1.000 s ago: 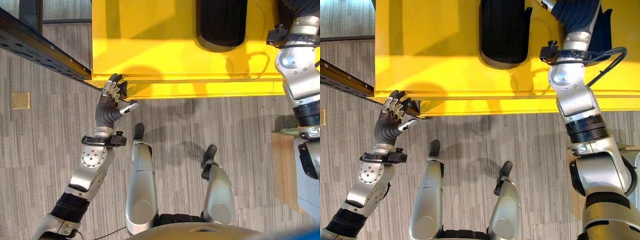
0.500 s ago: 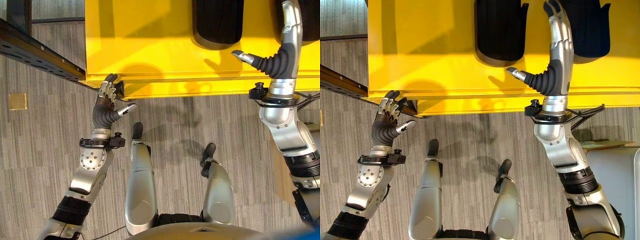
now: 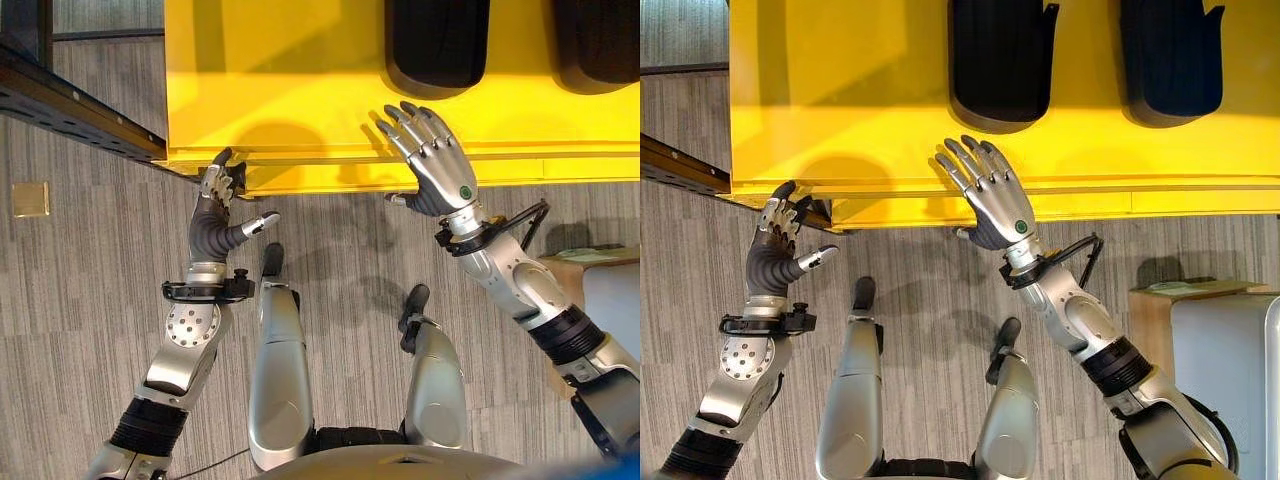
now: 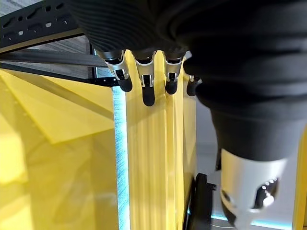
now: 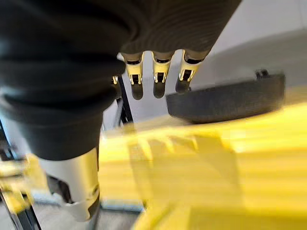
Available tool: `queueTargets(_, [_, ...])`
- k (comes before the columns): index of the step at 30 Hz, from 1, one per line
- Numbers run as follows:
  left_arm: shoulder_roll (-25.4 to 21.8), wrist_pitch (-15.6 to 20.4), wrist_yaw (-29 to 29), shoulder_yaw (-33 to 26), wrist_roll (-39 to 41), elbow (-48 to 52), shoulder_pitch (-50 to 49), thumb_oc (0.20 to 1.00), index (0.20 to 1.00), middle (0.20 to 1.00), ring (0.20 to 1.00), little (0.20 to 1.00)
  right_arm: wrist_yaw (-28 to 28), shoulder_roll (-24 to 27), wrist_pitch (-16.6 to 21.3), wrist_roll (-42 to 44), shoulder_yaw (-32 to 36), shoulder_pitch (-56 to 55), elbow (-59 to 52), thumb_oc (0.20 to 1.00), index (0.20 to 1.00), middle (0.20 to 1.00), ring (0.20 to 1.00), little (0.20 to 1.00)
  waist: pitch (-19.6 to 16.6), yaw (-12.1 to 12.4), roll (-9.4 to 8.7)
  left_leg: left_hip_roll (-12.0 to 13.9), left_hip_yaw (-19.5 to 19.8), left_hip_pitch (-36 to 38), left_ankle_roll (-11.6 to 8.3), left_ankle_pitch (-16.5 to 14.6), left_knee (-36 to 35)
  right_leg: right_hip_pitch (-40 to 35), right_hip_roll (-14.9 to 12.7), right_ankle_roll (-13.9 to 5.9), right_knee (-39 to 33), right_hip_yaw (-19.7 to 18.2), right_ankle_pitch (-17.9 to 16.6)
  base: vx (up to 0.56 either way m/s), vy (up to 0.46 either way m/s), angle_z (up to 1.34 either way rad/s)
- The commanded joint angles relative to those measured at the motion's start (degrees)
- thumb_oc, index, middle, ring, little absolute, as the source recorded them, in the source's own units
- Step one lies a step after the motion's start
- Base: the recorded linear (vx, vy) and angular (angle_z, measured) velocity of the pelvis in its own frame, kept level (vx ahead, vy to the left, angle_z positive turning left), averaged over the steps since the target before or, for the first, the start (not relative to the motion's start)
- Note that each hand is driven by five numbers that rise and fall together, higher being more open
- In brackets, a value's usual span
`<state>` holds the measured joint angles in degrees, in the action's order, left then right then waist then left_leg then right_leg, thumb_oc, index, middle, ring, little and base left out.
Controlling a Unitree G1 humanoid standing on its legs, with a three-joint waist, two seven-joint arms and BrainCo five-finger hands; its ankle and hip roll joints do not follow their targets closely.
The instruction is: Move parts from the plastic box to the shelf.
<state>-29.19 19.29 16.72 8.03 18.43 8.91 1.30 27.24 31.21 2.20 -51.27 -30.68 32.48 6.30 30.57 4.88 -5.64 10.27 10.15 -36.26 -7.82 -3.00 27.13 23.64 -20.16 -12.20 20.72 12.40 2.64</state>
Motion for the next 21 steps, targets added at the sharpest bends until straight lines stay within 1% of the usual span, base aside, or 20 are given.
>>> queueTargets(1, [0.76,2.76,1.52,-1.8,-1.81,2.79,-0.02,1.0,1.0,1.0,1.0,1.0,1.91,-1.16,-1.35,-2.07,1.3,2.18,-1.57,1.0,1.0,1.0,1.0,1.0,-0.79,0.66,0.09,-1.96,-3.8,0.04,3.39,-1.52,-0.66,-0.98,4.26,5.11,6.15,0.54,4.24,0.0,0.0,0.0])
queueTargets(2, [0.97,2.83,1.39,-1.73,-1.58,2.56,0.08,1.0,1.0,1.0,1.0,1.0,1.71,-1.91,-2.04,-2.49,0.15,3.03,1.15,1.0,1.0,1.0,1.0,1.0,-0.79,0.9,0.32,-2.07,-3.71,-0.1,3.39,-1.54,-0.6,-0.94,4.19,5.14,6.23,0.63,4.24,0.0,0.0,0.0])
queueTargets(7, [1.15,2.94,1.19,-1.81,-1.54,2.1,0.39,1.0,1.0,1.0,1.0,1.0,1.99,-3.49,-2.91,-1.87,-0.75,4.58,5.56,1.0,1.0,1.0,1.0,1.0,-0.79,1.2,0.53,-2.14,-3.73,-0.02,3.41,-1.54,-0.67,-1.09,4.11,5.16,6.12,0.77,4.19,0.0,0.0,0.0])
queueTargets(8, [1.19,3.06,1.04,-1.78,-1.31,1.86,0.37,1.0,1.0,1.0,1.0,1.0,1.97,-4.18,-3.65,-1.32,-1.41,5.77,8.68,1.0,1.0,1.0,1.0,1.0,-0.78,1.49,0.65,-2.19,-3.72,-0.03,3.4,-1.57,-0.66,-1.22,4.02,5.19,5.97,0.74,4.1,0.0,0.0,0.0])
queueTargets(11, [1.17,3.09,0.85,-1.75,-1.09,1.7,0.47,1.0,1.0,1.0,1.0,1.0,2.2,-4.97,-4.09,-0.61,-1.68,6.44,10.98,1.0,1.0,1.0,1.0,1.0,-0.78,1.64,0.75,-2.27,-3.66,-0.09,3.42,-1.54,-0.71,-1.2,3.92,5.2,6.01,0.86,4.1,0.0,0.0,0.0])
queueTargets(16, [1.18,3.24,0.44,-1.88,-0.49,1.68,0.51,1.0,1.0,1.0,1.0,1.0,2.81,-5.16,-5.18,0.36,-1.31,7.57,14.82,1.0,1.0,1.0,1.0,1.0,-0.78,1.94,0.89,-2.4,-3.6,-0.22,3.41,-1.44,-0.69,-1.37,3.93,5.2,5.78,0.94,3.94,0.0,0.0,0.0])
queueTargets(21, [1.02,3.24,-0.26,-1.48,0.01,1.29,0.75,1.0,1.0,1.0,1.0,1.0,4.08,-4.55,-5.92,2.49,0.64,9.05,17.29,1.0,1.0,1.0,1.0,1.0,-0.78,2.19,1.07,-2.48,-3.48,-0.09,3.4,-1.45,-0.67,-1.29,3.88,5.2,5.81,0.82,3.92,0.0,0.0,0.0])
